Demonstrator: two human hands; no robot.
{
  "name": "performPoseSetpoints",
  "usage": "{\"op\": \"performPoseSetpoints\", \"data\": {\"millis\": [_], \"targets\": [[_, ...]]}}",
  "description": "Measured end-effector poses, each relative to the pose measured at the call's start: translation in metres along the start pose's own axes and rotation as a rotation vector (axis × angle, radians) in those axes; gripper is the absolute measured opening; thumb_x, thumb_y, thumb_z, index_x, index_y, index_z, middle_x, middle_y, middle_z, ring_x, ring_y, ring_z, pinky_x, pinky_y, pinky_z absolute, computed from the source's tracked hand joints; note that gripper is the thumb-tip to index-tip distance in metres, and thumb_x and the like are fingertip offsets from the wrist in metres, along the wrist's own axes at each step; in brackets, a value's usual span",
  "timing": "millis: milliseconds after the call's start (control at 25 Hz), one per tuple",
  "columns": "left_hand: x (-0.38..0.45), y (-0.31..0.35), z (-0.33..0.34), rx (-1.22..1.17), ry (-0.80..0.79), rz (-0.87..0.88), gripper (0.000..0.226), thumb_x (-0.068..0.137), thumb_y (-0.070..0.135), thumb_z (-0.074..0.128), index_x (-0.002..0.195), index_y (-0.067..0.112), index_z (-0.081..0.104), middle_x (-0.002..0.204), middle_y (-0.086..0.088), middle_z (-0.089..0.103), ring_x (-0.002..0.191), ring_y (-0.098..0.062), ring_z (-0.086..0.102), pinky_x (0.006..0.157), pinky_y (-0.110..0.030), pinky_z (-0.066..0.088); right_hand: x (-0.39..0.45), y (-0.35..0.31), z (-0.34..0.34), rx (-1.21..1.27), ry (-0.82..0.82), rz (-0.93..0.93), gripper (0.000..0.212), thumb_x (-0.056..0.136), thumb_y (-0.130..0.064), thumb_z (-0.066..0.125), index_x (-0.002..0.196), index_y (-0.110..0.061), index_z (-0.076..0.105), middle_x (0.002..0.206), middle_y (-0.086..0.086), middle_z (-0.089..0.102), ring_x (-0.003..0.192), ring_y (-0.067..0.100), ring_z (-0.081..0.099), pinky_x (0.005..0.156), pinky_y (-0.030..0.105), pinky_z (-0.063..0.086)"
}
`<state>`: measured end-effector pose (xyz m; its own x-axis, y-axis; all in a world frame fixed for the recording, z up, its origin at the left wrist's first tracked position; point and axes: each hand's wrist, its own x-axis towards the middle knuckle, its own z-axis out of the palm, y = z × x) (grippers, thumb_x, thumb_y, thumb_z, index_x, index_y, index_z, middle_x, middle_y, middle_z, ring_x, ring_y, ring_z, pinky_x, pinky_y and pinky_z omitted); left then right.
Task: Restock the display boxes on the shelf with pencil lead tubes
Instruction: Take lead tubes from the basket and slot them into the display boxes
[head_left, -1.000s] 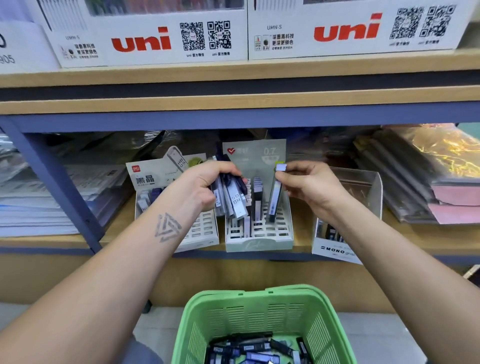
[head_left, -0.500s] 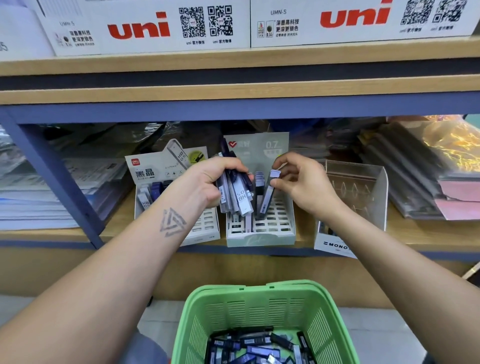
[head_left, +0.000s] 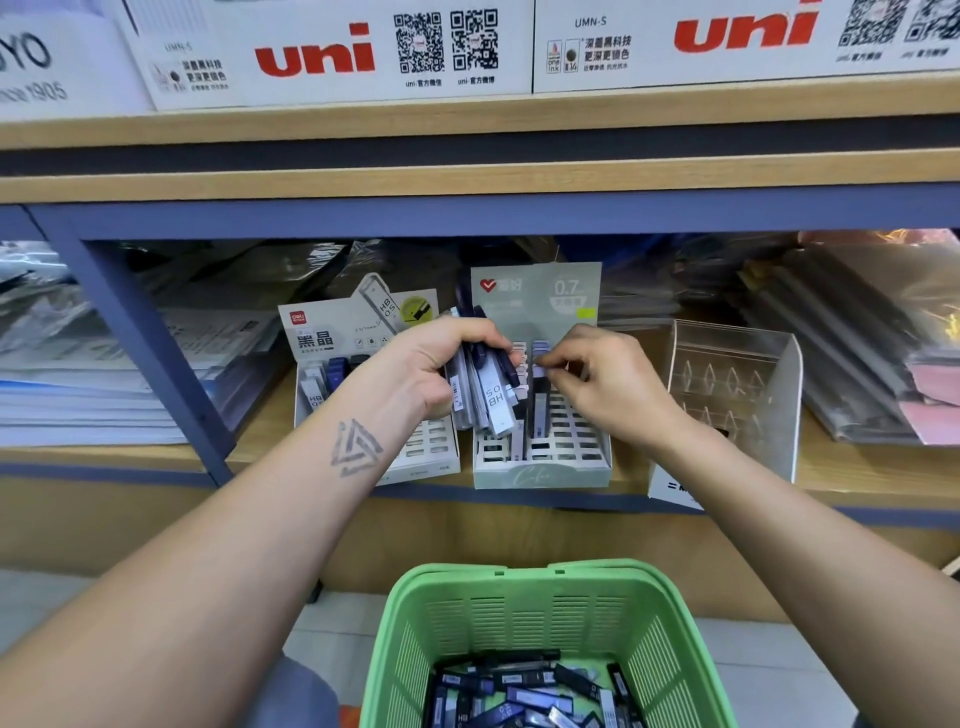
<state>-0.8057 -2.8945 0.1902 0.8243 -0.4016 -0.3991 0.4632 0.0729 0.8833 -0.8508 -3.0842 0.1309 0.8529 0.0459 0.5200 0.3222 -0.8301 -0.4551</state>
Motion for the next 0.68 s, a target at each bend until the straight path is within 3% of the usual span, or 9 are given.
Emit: {"op": "performPoseSetpoints", "data": {"millis": [120, 200, 280, 360, 440, 520, 680], "targets": [[-0.003, -0.004, -0.001, -0.040, -0.017, -0.005, 0.017, 0.087, -0.007, 0.056, 0.074, -0.005, 0.068, 0.074, -0.017, 0.072, 0.065, -0.024, 0.072, 0.078, -0.043, 0.060, -0.001, 0.001, -0.004, -0.042, -0.043, 0.002, 0.031, 0.090, -0.006, 0.060, 0.113, -0.018, 0.077, 0.103, -0.003, 0.068, 0.099, 0.023, 0.064, 0.084, 0.044, 0.054], [-0.006, -0.007, 0.000, -0.087, -0.027, -0.003, 0.013, 0.087, -0.007, 0.055, 0.083, -0.006, 0.067, 0.080, -0.017, 0.073, 0.070, -0.025, 0.074, 0.079, -0.043, 0.060, -0.004, 0.001, -0.006, -0.072, -0.105, 0.014, 0.039, 0.091, -0.003, 0.057, 0.121, -0.019, 0.074, 0.103, -0.005, 0.066, 0.103, 0.023, 0.063, 0.087, 0.039, 0.053], [-0.011, -0.010, 0.003, -0.117, -0.039, -0.002, 0.012, 0.087, -0.007, 0.054, 0.089, -0.007, 0.066, 0.083, -0.018, 0.073, 0.072, -0.026, 0.074, 0.080, -0.043, 0.061, -0.007, -0.005, -0.009, -0.070, -0.170, 0.058, 0.045, 0.092, -0.005, 0.055, 0.132, -0.021, 0.067, 0.100, -0.010, 0.062, 0.102, 0.020, 0.063, 0.085, 0.026, 0.048], [-0.016, -0.013, 0.006, -0.132, -0.060, -0.004, 0.014, 0.087, -0.007, 0.054, 0.087, -0.006, 0.067, 0.083, -0.019, 0.073, 0.073, -0.027, 0.074, 0.078, -0.041, 0.062, -0.007, -0.015, -0.017, 0.049, -0.103, 0.133, 0.044, 0.094, -0.008, 0.057, 0.135, -0.023, 0.063, 0.094, -0.013, 0.065, 0.087, 0.012, 0.064, 0.075, 0.014, 0.044], [-0.021, -0.016, 0.010, -0.142, -0.098, -0.001, 0.015, 0.086, -0.008, 0.052, 0.091, -0.006, 0.067, 0.085, -0.020, 0.073, 0.073, -0.029, 0.074, 0.070, -0.042, 0.063, -0.003, -0.030, -0.028, 0.346, -0.022, 0.239, 0.032, 0.096, -0.013, 0.062, 0.126, -0.022, 0.067, 0.088, -0.005, 0.070, 0.074, 0.007, 0.064, 0.070, 0.018, 0.049], [-0.023, -0.017, 0.010, -0.165, -0.146, 0.006, 0.021, 0.085, -0.008, 0.051, 0.100, -0.004, 0.065, 0.090, -0.022, 0.072, 0.077, -0.032, 0.073, 0.073, -0.045, 0.062, -0.002, -0.046, -0.036, 0.605, -0.104, 0.307, 0.027, 0.095, -0.019, 0.069, 0.121, -0.017, 0.068, 0.089, 0.003, 0.072, 0.072, 0.008, 0.067, 0.064, 0.028, 0.054], [-0.021, -0.017, -0.003, -0.135, -0.135, 0.018, 0.019, 0.086, -0.007, 0.052, 0.088, -0.003, 0.071, 0.090, -0.017, 0.072, 0.078, -0.030, 0.070, 0.076, -0.041, 0.061, -0.004, -0.055, -0.034, 0.603, -0.284, 0.308, 0.051, 0.086, -0.025, 0.080, 0.133, -0.020, 0.060, 0.102, 0.002, 0.067, 0.083, 0.013, 0.067, 0.064, 0.027, 0.056]]}}
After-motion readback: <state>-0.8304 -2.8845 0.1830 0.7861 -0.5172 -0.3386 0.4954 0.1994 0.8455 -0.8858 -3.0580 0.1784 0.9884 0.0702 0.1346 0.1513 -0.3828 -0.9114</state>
